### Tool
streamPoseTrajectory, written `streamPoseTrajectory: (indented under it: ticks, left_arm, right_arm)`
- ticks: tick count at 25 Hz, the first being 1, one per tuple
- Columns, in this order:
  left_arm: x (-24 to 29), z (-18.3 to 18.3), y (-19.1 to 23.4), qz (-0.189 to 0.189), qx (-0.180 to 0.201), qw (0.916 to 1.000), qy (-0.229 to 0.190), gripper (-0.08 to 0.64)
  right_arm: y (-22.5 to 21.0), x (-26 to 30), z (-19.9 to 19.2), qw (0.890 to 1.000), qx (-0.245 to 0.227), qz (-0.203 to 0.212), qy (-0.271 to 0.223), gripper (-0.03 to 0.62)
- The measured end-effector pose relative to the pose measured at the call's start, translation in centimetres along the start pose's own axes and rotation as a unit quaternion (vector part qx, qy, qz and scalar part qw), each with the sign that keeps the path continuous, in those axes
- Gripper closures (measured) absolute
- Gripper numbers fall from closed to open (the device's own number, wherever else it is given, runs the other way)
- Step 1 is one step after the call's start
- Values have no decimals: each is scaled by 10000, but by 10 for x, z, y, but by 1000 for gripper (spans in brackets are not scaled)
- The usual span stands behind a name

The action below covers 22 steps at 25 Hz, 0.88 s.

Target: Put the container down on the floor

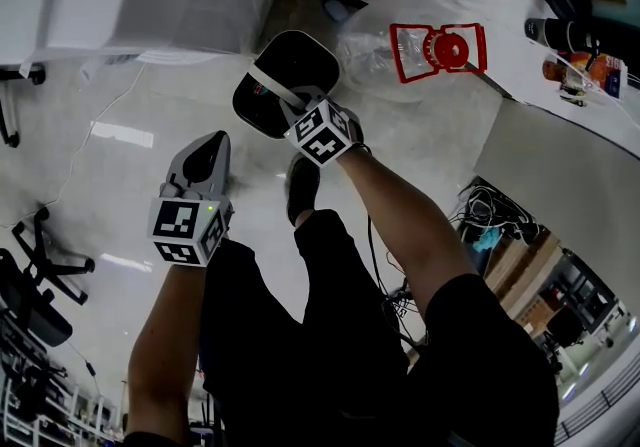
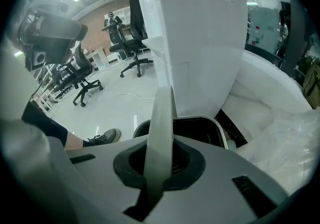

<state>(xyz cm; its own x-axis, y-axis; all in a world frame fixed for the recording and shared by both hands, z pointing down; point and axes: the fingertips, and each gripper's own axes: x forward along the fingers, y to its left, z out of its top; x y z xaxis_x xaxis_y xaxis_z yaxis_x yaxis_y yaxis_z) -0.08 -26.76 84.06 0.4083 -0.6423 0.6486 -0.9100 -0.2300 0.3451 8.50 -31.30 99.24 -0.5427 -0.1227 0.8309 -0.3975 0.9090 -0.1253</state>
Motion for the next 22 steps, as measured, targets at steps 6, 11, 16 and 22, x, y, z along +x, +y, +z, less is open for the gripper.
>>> streamPoseTrajectory:
  ticks: [6,11,16,22]
  left_arm:
    - [6,-9,-1,-14,-2,10000,38,554]
    - [8,-18,-3,8,-83,9999,93,554]
    - [7,-20,-7,-46,-91,9999,61,554]
    - [3,-25,-4,-30,-127,9999,73,554]
  right_arm:
    - [-10,7,-7,9999,92,-122,-5,584]
    - [-10,10,-6,9999,19,-65,88,584]
    - [-15,11,-7,9998,49,-108,134,584]
    - [-17,13,-12,9993,68,-201,300,584]
